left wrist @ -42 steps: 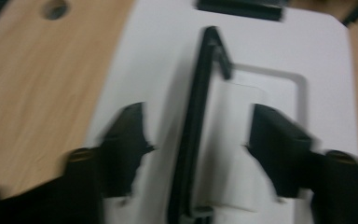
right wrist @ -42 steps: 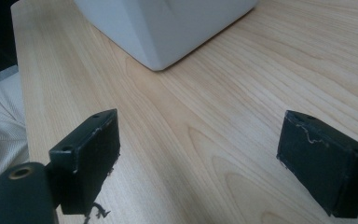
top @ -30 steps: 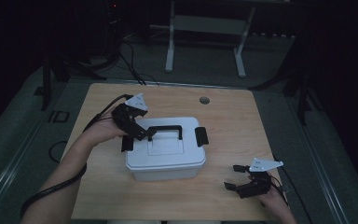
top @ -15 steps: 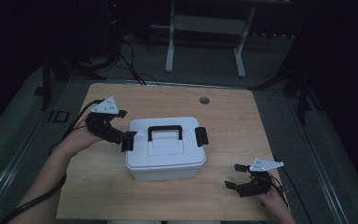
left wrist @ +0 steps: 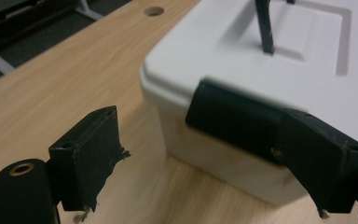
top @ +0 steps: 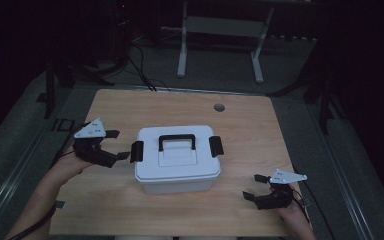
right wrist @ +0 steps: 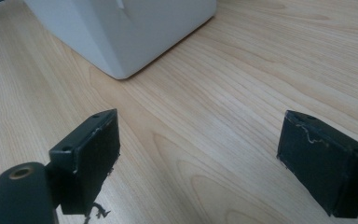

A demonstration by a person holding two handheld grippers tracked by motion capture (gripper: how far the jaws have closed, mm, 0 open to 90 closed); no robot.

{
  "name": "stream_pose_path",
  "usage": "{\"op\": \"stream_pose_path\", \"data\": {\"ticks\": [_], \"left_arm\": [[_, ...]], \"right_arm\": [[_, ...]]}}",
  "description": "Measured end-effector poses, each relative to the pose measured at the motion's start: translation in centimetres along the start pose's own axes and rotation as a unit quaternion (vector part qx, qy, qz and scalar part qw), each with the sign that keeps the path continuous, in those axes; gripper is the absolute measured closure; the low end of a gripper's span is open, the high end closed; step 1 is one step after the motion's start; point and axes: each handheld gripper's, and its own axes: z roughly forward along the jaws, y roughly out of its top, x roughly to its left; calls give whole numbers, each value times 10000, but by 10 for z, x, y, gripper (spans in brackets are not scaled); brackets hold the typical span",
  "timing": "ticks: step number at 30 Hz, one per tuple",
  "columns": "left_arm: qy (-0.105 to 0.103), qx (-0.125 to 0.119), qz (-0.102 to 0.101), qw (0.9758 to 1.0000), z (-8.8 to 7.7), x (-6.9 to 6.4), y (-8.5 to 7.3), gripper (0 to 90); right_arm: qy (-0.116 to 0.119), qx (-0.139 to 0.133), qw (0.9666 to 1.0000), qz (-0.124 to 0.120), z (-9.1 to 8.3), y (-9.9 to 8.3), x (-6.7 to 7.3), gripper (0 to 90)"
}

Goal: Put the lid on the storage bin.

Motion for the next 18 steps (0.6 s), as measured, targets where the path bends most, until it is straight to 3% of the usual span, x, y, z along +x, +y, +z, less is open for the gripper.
{"op": "stream_pose_path", "data": {"ticks": [15, 18], "left_arm": [[85, 200, -95, 9997, -3, -9, -58, 141], [152, 142, -271, 9994, 0, -10, -73, 141]], "right_arm": [[-232, -135, 9996, 97, -9, -5, -3, 126], [-380, -142, 9991, 149, -11, -7, -4, 126]]}}
